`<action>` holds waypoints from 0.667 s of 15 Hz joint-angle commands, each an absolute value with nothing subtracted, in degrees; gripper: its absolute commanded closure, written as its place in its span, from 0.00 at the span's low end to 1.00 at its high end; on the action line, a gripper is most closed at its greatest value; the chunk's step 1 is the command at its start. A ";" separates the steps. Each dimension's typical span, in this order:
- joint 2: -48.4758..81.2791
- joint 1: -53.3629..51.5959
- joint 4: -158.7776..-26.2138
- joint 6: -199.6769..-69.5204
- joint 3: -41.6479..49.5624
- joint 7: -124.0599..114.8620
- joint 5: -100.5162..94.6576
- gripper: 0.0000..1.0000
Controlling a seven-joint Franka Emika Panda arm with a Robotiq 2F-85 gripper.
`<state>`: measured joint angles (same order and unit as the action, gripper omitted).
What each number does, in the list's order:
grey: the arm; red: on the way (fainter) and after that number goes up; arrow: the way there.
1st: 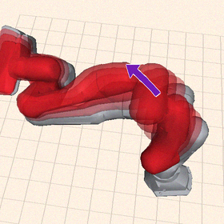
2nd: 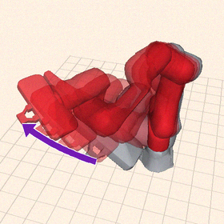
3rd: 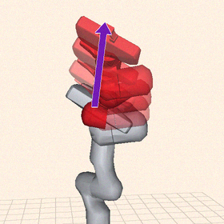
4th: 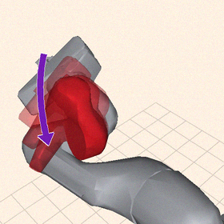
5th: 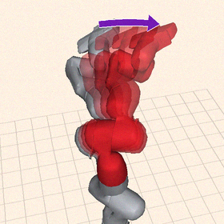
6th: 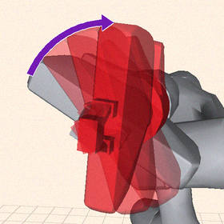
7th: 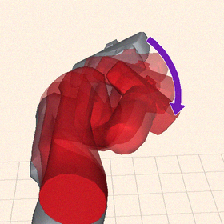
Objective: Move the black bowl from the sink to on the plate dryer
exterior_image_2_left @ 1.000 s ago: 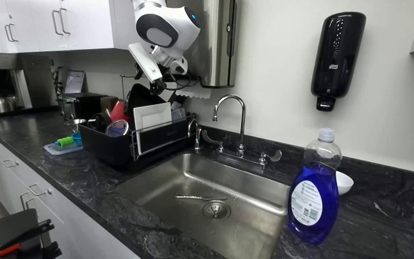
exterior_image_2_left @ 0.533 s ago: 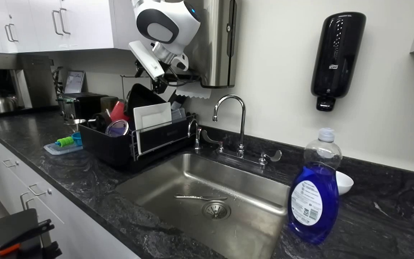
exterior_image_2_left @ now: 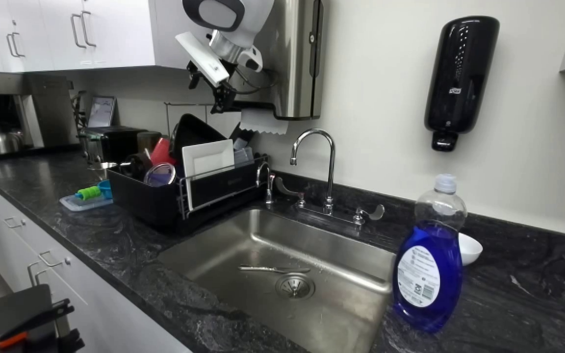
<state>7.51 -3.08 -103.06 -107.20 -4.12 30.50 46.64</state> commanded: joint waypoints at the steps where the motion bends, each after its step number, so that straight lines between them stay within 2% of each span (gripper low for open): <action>1: 5.15 -2.37 -103.54 -107.00 -3.40 28.90 41.85 0.00; 10: 0.57 -0.90 -105.99 -108.00 -1.15 27.67 30.84 0.00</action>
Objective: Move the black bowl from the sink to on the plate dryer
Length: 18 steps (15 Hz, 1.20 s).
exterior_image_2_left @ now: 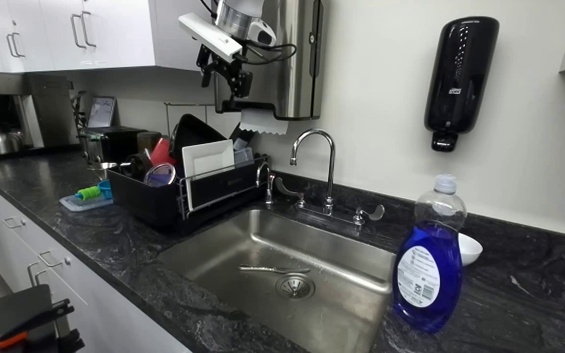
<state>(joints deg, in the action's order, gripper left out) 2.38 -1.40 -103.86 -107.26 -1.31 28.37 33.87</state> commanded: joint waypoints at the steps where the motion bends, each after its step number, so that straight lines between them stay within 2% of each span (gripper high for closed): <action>1: 0.20 -0.69 -106.57 -108.27 -0.84 27.72 29.50 0.00; 11: -0.69 2.24 -112.87 -111.57 2.81 29.94 19.15 0.00; 18: -0.23 4.55 -120.25 -118.68 5.16 35.71 15.44 0.00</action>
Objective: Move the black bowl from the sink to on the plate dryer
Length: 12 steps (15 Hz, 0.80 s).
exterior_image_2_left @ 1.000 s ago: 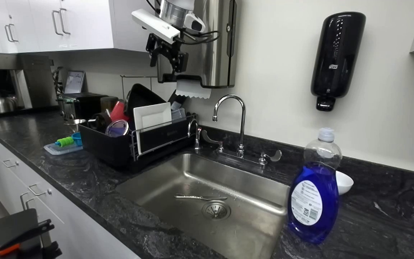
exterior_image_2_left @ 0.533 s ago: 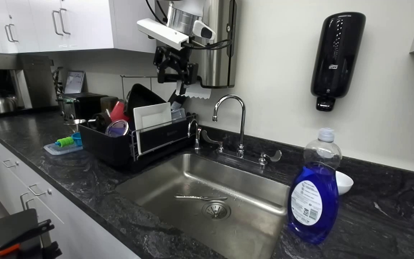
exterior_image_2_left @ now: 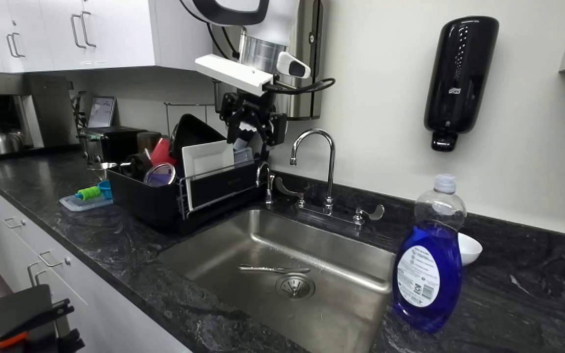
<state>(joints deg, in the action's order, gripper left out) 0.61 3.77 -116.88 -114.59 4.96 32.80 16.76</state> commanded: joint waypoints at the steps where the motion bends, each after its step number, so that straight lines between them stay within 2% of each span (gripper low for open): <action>1: -0.27 4.85 -121.72 -120.22 5.48 37.46 15.64 0.00; 7: 0.04 5.28 -128.75 -128.54 5.92 43.12 14.67 0.00; 12: 0.65 5.18 -128.50 -127.37 5.84 42.12 15.27 0.00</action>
